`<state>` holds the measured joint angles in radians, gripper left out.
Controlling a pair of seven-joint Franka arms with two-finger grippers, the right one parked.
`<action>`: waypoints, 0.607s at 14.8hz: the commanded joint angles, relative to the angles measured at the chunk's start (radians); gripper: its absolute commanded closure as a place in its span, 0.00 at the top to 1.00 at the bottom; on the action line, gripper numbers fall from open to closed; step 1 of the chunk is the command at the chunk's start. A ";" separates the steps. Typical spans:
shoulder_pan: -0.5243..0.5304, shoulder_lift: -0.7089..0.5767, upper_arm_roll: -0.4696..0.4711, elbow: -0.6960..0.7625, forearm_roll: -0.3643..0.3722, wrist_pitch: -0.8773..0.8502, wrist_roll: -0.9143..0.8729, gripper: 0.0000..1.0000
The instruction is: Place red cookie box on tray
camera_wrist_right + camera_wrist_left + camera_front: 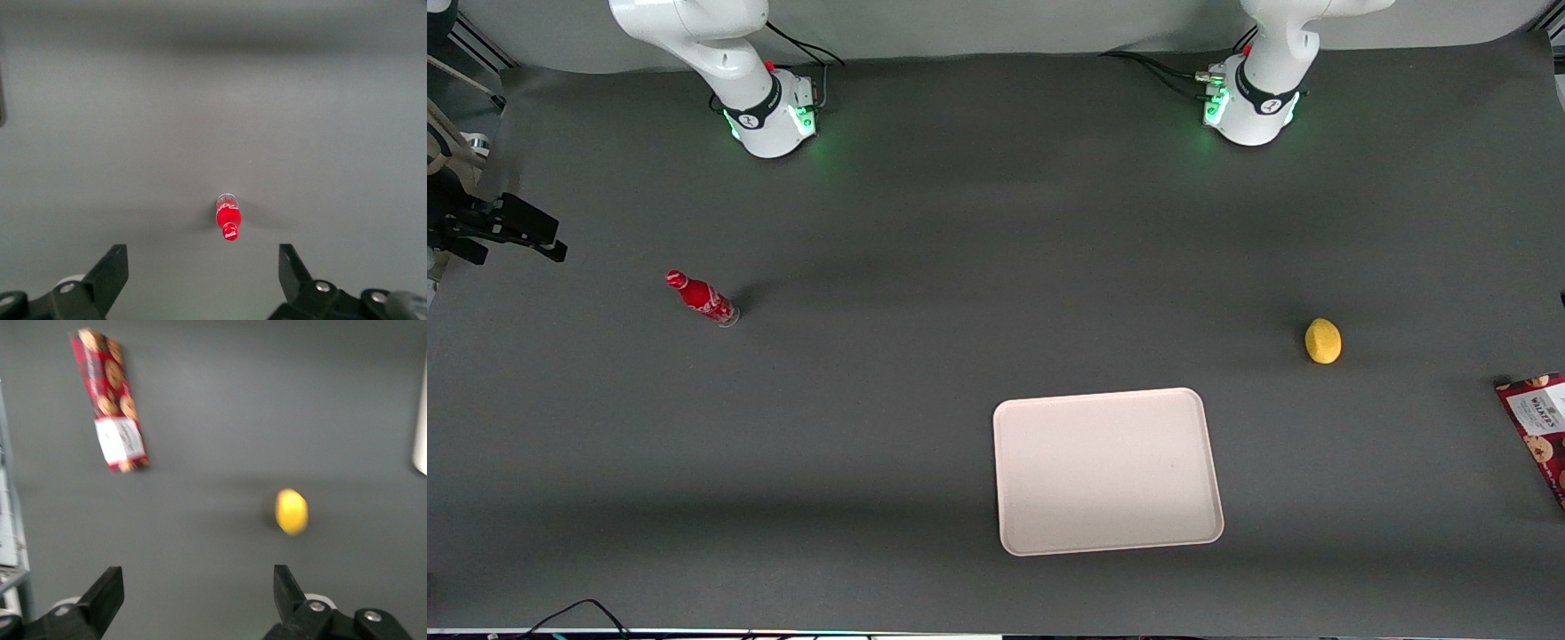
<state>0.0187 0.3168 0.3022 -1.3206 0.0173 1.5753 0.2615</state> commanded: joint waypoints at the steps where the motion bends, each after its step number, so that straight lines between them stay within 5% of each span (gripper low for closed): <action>1: 0.013 0.256 0.072 0.130 -0.011 0.209 0.083 1.00; 6: 0.096 0.436 0.077 0.127 -0.066 0.587 0.155 1.00; 9: 0.136 0.550 0.101 0.127 -0.161 0.748 0.272 1.00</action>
<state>0.1240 0.7597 0.3695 -1.2452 -0.0661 2.2278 0.4216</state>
